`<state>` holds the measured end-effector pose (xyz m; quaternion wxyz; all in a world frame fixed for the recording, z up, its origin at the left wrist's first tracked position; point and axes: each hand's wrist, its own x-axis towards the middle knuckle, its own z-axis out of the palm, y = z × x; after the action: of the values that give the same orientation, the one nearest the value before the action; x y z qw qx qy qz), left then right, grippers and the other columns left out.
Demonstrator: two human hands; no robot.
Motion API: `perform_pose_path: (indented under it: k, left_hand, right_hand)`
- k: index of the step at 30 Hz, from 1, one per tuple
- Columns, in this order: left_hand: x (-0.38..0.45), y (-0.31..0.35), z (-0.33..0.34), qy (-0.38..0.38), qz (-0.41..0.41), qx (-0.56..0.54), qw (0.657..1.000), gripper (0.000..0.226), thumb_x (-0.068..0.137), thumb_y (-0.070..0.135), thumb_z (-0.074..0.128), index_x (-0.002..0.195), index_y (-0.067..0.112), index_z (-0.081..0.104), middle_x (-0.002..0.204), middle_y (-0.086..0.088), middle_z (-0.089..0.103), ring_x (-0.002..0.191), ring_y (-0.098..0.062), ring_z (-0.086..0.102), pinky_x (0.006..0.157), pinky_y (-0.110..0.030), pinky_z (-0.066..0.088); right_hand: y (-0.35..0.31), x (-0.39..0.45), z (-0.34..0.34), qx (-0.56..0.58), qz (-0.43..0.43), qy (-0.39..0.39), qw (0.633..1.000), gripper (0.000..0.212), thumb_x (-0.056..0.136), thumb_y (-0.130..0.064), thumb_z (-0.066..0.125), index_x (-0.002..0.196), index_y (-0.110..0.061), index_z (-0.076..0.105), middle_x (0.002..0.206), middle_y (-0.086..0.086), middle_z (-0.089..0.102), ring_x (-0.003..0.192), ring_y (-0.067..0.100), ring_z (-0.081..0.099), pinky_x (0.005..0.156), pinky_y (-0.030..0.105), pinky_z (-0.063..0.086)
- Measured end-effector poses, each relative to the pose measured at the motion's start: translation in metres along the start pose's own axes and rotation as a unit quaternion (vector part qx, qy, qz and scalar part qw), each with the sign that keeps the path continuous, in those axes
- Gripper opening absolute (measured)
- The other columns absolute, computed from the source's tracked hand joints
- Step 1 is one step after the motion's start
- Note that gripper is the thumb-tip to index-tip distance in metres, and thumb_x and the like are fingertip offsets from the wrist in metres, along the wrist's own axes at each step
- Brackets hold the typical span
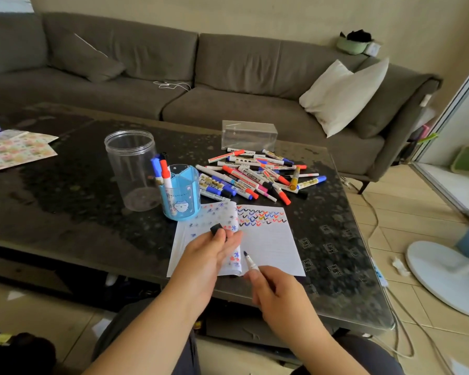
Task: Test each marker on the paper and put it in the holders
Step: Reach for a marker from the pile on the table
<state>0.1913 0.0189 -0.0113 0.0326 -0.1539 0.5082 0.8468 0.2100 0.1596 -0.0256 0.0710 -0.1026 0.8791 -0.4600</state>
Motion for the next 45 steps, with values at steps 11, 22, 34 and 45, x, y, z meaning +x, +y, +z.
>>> perform_pose_path:
  k: [11,22,34,45]
  left_hand:
    - [0.019,-0.014,-0.007,0.085,0.062,0.313,0.944,0.009,0.090,0.025,0.060,0.098,0.023,0.064,0.094,0.009,0.065,0.084,-0.004,0.057,0.065,-0.014,0.041]
    - [0.071,-0.027,0.003,0.067,0.139,0.496,0.855,0.014,0.086,0.020,0.065,0.098,0.027,0.062,0.102,0.009,0.065,0.091,-0.005,0.060,0.078,-0.014,0.045]
    - [0.123,-0.063,-0.005,0.017,0.291,0.595,0.748,0.018,0.078,0.023,0.073,0.093,0.016,0.066,0.091,0.003,0.065,0.090,-0.018,0.055,0.085,-0.038,0.044]
    - [0.132,-0.072,-0.013,0.032,0.338,0.579,0.741,0.016,0.070,0.024,0.070,0.082,0.016,0.065,0.079,0.002,0.062,0.077,-0.020,0.056,0.074,-0.032,0.038]
  right_hand:
    - [0.007,0.026,-0.028,0.297,0.085,0.016,0.951,0.028,0.096,-0.006,0.048,0.109,-0.028,0.060,0.091,0.009,0.072,0.076,0.021,0.071,0.072,0.033,0.058]
    - [0.047,0.079,-0.037,0.230,0.072,0.027,0.970,0.006,0.093,-0.023,0.056,0.095,-0.027,0.060,0.072,-0.003,0.060,0.064,0.010,0.052,0.069,0.028,0.046]
    - [0.065,0.163,-0.031,0.103,0.094,0.098,0.985,0.005,0.089,-0.023,0.061,0.091,-0.019,0.064,0.068,-0.005,0.061,0.060,0.007,0.054,0.048,0.014,0.039]
    - [0.082,0.171,-0.020,0.102,0.047,0.159,0.981,0.029,0.088,-0.016,0.061,0.067,-0.011,0.040,0.057,-0.003,0.042,0.048,0.002,0.035,0.042,0.012,0.029]
